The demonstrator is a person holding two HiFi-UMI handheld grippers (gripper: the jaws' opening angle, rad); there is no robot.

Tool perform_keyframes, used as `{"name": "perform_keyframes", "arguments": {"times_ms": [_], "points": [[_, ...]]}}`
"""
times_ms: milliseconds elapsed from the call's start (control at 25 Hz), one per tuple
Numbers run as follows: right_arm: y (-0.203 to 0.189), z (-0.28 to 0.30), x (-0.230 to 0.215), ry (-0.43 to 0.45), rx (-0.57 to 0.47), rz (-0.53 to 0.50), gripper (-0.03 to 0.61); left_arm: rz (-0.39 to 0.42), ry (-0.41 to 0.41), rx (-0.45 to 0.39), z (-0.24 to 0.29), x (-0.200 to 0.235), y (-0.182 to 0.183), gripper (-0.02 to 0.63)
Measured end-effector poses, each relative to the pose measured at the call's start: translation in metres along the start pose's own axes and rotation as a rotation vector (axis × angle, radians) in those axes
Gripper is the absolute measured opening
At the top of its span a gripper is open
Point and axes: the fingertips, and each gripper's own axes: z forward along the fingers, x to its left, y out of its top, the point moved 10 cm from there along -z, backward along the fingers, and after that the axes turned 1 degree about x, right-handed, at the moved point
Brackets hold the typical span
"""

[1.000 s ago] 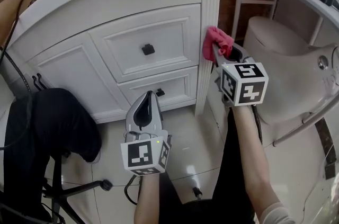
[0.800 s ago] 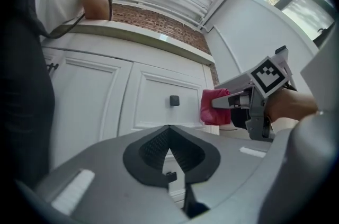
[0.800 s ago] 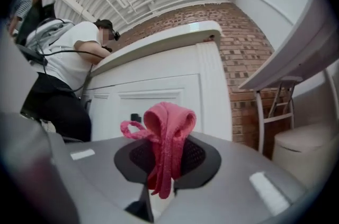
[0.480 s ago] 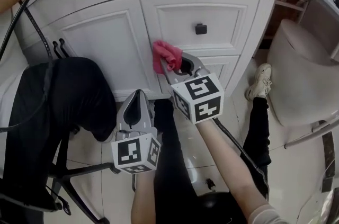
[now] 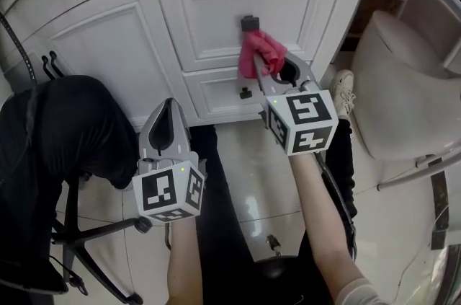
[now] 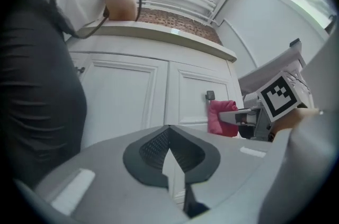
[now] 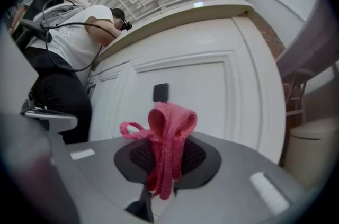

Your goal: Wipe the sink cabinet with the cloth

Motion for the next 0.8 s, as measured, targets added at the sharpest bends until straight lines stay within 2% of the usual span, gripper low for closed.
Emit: {"name": "perform_keyframes", "arguments": {"times_ms": [120, 200, 320, 440, 520, 600, 800], "points": [[-0.004, -0.024, -0.053, -0.095, 0.001, -0.017, 0.064, 0.006, -0.058, -0.005, 0.020, -0.040, -0.001, 0.015], [-0.008, -0.037, -0.082, -0.129, 0.005, -0.027, 0.064, 0.022, -0.076, -0.002, 0.029, -0.065, -0.008, 0.015], [-0.017, -0.051, -0.111, -0.174, 0.012, -0.038, 0.064, 0.038, -0.109, 0.011, 0.034, -0.096, -0.015, 0.015], [-0.023, -0.058, -0.125, -0.212, 0.017, -0.012, 0.063, 0.037, -0.135, 0.017, 0.036, -0.110, -0.020, 0.015], [-0.022, -0.063, -0.119, -0.221, 0.009, -0.006, 0.063, 0.037, -0.118, 0.018, 0.033, -0.105, -0.023, 0.015], [-0.017, -0.065, -0.096, -0.193, -0.018, -0.006, 0.063, 0.031, -0.087, 0.022, 0.027, -0.092, -0.027, 0.015], [-0.017, -0.029, 0.020, 0.070, -0.054, 0.022, 0.063, -0.020, 0.031, 0.065, 0.002, -0.030, -0.039, 0.015]]}}
